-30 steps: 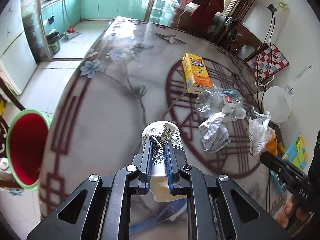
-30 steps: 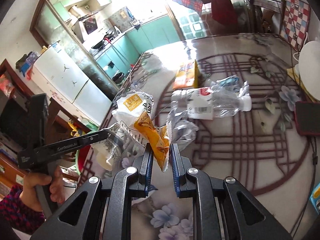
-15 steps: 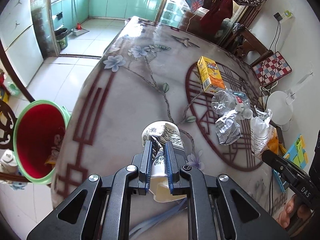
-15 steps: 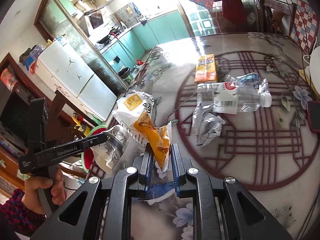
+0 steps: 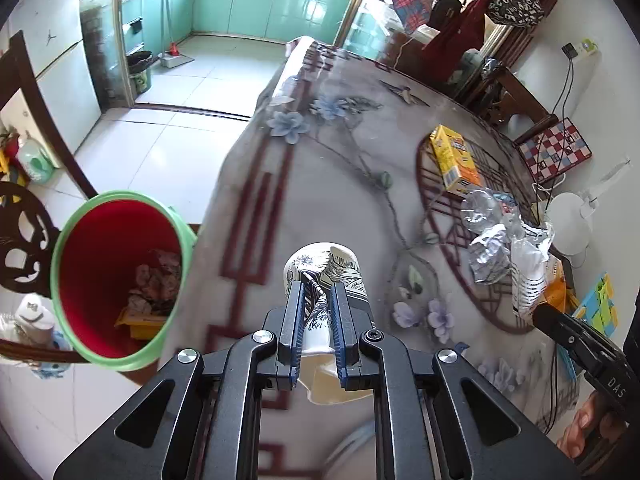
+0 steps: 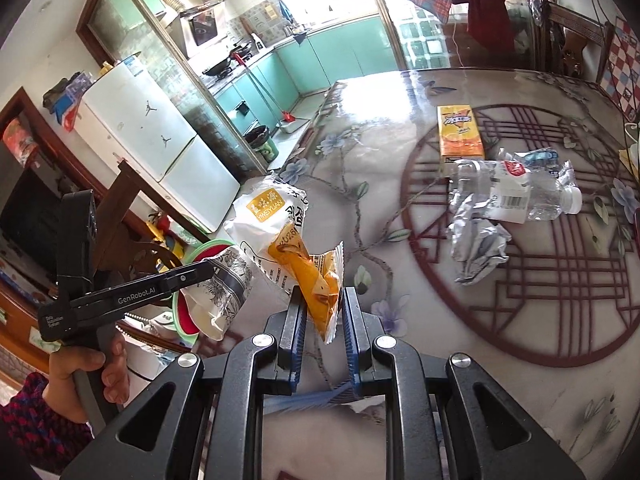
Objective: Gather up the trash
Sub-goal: 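Carry the paper cup and snack bag over the red bucket and open both tools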
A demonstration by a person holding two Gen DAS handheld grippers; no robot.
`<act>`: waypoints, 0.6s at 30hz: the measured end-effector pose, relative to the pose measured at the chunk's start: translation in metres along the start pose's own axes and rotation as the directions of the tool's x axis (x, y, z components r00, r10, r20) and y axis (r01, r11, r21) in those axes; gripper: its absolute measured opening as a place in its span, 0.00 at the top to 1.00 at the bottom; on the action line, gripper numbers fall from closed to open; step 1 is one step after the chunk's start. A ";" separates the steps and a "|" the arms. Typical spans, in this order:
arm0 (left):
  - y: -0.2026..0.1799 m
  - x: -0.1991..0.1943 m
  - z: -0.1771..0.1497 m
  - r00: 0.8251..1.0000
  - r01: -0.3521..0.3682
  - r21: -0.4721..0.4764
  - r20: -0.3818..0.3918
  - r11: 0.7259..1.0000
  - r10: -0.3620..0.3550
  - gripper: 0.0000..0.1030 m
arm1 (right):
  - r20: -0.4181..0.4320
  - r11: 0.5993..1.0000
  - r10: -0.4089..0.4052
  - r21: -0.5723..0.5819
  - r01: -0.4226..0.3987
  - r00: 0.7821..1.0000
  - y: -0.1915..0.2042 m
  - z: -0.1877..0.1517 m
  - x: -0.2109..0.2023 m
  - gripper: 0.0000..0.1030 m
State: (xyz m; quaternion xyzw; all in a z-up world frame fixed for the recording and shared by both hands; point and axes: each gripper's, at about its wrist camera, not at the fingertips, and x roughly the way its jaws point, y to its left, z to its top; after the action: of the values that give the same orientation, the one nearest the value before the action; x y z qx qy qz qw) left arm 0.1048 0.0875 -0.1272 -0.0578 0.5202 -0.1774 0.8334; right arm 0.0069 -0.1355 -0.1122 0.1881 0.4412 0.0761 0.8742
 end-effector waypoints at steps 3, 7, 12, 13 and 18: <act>0.018 -0.002 0.001 1.000 -0.011 -0.011 -0.001 1.000 0.011 0.88 | -0.004 1.000 0.002 -0.002 -0.002 1.000 0.012 0.000 0.007 0.85; 0.045 -0.006 0.003 1.000 -0.027 -0.030 0.002 0.999 0.027 0.88 | -0.007 1.000 0.007 -0.009 -0.008 1.000 0.031 0.001 0.018 0.85; 0.079 -0.010 0.005 0.999 -0.050 -0.064 0.004 0.997 0.050 0.88 | -0.021 0.999 0.019 -0.033 -0.020 1.000 0.058 0.000 0.033 0.85; 0.086 -0.011 0.004 0.999 -0.053 -0.070 0.004 0.996 0.054 0.88 | -0.024 0.999 0.021 -0.040 -0.022 0.999 0.064 0.000 0.036 0.85; 0.119 -0.014 0.001 0.997 -0.080 -0.104 0.001 0.991 0.081 0.88 | -0.037 0.996 0.036 -0.086 -0.040 0.999 0.093 0.002 0.051 0.85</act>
State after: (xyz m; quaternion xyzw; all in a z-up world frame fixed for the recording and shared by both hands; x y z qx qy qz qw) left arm 0.1280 0.2027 -0.1484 -0.0806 0.5285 -0.1162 0.8371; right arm 0.0423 -0.0352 -0.1122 0.1571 0.4494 0.1151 0.8718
